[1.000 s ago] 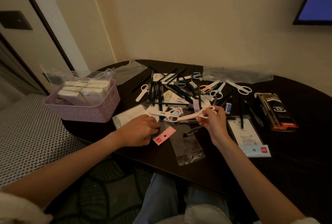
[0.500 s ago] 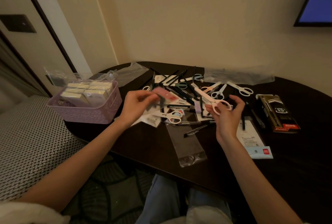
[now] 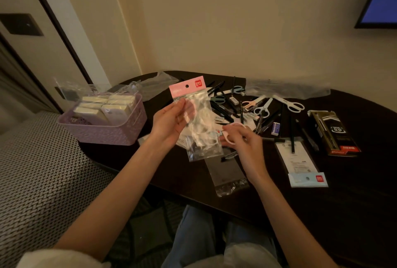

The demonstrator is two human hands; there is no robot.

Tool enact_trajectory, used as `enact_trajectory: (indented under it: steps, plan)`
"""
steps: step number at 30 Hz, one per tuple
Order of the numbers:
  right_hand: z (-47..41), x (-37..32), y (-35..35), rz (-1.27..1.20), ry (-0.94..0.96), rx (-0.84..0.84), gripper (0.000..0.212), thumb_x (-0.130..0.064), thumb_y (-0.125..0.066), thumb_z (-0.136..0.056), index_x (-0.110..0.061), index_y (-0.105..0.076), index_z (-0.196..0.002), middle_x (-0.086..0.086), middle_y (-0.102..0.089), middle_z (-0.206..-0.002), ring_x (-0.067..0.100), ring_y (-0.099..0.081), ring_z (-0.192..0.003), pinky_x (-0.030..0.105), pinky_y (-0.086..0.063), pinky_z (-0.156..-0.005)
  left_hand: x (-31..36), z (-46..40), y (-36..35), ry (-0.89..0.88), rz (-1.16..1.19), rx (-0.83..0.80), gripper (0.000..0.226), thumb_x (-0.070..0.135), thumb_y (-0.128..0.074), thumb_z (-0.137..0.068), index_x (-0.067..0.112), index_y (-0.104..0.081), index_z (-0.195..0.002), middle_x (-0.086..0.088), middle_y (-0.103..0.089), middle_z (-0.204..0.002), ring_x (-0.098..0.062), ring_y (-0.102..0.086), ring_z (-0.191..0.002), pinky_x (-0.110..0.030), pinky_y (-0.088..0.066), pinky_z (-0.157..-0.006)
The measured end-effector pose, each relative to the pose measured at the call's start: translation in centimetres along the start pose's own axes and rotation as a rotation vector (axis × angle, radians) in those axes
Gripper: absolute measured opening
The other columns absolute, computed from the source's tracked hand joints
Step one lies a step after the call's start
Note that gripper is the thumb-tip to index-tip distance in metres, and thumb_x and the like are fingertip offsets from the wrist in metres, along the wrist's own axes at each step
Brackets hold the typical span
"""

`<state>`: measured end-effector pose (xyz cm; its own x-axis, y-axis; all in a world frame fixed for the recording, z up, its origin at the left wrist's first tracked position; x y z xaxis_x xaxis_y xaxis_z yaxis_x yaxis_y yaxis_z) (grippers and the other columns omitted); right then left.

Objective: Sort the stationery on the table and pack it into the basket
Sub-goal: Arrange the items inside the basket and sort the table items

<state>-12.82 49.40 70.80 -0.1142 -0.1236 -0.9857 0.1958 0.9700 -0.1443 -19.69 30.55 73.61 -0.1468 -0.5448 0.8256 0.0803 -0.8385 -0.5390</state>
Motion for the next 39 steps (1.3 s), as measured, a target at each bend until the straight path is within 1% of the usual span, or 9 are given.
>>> enact_trajectory:
  steps: [3, 7, 12, 17, 23, 29, 34, 36, 39]
  plan:
    - [0.5, 1.1, -1.0, 0.136, 0.021, -0.033, 0.018, -0.028, -0.073, -0.081, -0.013, -0.074, -0.090, 0.008, -0.068, -0.102, 0.017, -0.066, -0.095, 0.030, -0.055, -0.081, -0.3, 0.3, -0.4, 0.009, 0.033, 0.015, 0.024, 0.010, -0.060, -0.092, -0.001, -0.064, -0.113, -0.017, -0.070, -0.111, -0.022, -0.068, -0.102, -0.032, -0.057, -0.086]
    - [0.8, 1.3, -1.4, 0.112, 0.057, 0.019, 0.009, -0.011, -0.070, -0.085, -0.002, -0.071, -0.086, 0.009, -0.069, -0.093, 0.013, -0.066, -0.089, 0.019, -0.051, -0.073, -0.7, 1.3, -0.9, 0.009, 0.047, -0.018, 0.025, 0.014, -0.060, -0.093, -0.001, -0.064, -0.113, -0.015, -0.071, -0.107, -0.022, -0.069, -0.096, -0.033, -0.059, -0.078]
    - [1.2, 1.2, -0.7, -0.047, 0.014, 0.169, 0.015, -0.016, -0.067, -0.088, -0.002, -0.072, -0.092, 0.011, -0.072, -0.087, 0.013, -0.068, -0.082, 0.016, -0.050, -0.067, -1.9, 4.6, -1.3, -0.147, -0.382, -0.201, 0.020, 0.007, -0.061, -0.090, -0.001, -0.066, -0.108, -0.013, -0.073, -0.102, -0.025, -0.070, -0.097, -0.031, -0.057, -0.082]
    - [1.6, 1.8, -0.7, -0.195, -0.107, 0.199, 0.013, -0.017, -0.064, -0.091, -0.008, -0.073, -0.087, 0.007, -0.071, -0.080, 0.013, -0.064, -0.075, 0.023, -0.051, -0.067, -2.3, 6.3, -1.9, -0.316, -0.655, -0.351, 0.023, -0.001, -0.067, -0.084, 0.004, -0.068, -0.107, -0.007, -0.074, -0.101, -0.019, -0.070, -0.097, -0.026, -0.055, -0.084]
    - [2.0, 3.5, -1.1, -0.352, -0.317, 0.238, 0.014, -0.018, -0.062, -0.091, -0.008, -0.072, -0.093, 0.008, -0.073, -0.092, 0.020, -0.066, -0.089, 0.036, -0.052, -0.085, -3.4, 6.9, -2.3, -0.493, -0.911, -0.474, 0.038, -0.003, -0.069, -0.082, 0.010, -0.064, -0.117, -0.001, -0.070, -0.110, -0.010, -0.067, -0.102, -0.027, -0.054, -0.089]
    - [2.2, 4.3, -0.8, -0.467, -0.419, 0.281, 0.013, -0.017, -0.062, -0.091, -0.008, -0.069, -0.096, 0.003, -0.073, -0.084, 0.012, -0.067, -0.079, 0.025, -0.050, -0.068, -4.1, 6.8, -2.2, -0.606, -1.131, -0.496, 0.041, 0.005, -0.074, -0.080, 0.014, -0.065, -0.119, 0.004, -0.068, -0.113, -0.002, -0.061, -0.101, -0.013, -0.048, -0.083]
    - [2.2, 4.4, -0.9, -0.491, -0.467, 0.321, 0.008, -0.019, -0.064, -0.089, -0.012, -0.068, -0.087, 0.000, -0.070, -0.080, 0.012, -0.063, -0.080, 0.025, -0.049, -0.072, -4.9, 6.9, -2.6, -0.718, -1.371, -0.582, 0.064, 0.008, -0.073, -0.081, 0.025, -0.050, -0.137, 0.006, -0.058, -0.126, -0.005, -0.051, -0.117, -0.028, -0.043, -0.100]
    - [2.1, 4.4, -0.9, -0.463, -0.459, 0.303, 0.009, -0.019, -0.065, -0.089, -0.012, -0.069, -0.088, 0.000, -0.071, -0.081, 0.012, -0.064, -0.080, 0.025, -0.049, -0.073, -4.8, 6.8, -2.6, -0.793, -1.390, -0.545, 0.058, 0.010, -0.071, -0.083, 0.025, -0.051, -0.135, 0.006, -0.061, -0.124, -0.006, -0.053, -0.116, -0.035, -0.044, -0.099]
    - [1.9, 4.2, -1.1, -0.405, -0.425, 0.225, 0.015, -0.021, -0.066, -0.088, -0.009, -0.071, -0.097, 0.003, -0.074, -0.088, 0.013, -0.066, -0.082, 0.025, -0.050, -0.071, -4.2, 6.7, -2.5, -0.861, -1.329, -0.479, 0.043, 0.012, -0.072, -0.083, 0.020, -0.061, -0.124, 0.007, -0.068, -0.106, -0.004, -0.060, -0.099, -0.039, -0.049, -0.091]
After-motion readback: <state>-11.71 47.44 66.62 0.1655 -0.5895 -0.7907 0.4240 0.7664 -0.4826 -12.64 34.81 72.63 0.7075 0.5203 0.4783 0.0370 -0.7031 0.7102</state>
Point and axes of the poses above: each hand's wrist, its own z-axis away from the middle knuckle, its own y-axis out of the back of the hand, x = y × z, the point moved 7 cm from there along -z, towards the middle knuckle
